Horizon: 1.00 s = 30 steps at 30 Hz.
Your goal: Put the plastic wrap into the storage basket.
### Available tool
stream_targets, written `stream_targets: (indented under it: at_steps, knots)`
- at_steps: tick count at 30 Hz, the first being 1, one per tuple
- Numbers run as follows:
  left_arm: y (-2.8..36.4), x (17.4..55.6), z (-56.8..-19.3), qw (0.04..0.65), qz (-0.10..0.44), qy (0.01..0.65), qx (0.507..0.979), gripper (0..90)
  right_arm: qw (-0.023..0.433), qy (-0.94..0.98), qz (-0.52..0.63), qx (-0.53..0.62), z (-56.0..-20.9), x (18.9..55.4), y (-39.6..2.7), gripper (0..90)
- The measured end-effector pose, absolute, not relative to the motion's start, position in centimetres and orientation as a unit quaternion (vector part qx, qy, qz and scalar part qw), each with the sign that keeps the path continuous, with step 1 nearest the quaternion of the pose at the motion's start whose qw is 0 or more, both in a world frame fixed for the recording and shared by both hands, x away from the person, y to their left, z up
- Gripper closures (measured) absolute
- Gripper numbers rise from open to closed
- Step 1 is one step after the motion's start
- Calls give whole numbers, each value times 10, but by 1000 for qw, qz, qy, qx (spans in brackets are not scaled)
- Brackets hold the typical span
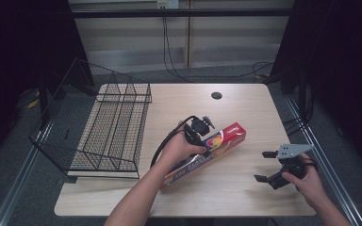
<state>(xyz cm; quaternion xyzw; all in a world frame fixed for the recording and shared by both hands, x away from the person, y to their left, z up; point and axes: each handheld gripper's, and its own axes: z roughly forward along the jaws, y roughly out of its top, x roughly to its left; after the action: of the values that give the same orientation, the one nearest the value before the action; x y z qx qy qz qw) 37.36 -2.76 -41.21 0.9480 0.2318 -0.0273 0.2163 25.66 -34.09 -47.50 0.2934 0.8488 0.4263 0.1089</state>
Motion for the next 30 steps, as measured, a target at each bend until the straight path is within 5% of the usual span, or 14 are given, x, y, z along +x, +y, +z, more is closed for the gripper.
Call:
stream_targets:
  at_steps: [30]
  knots:
    - [15, 394, -317, 234, 18, 340, 911, 443, 109, 843, 435, 297, -473, 257, -343, 18]
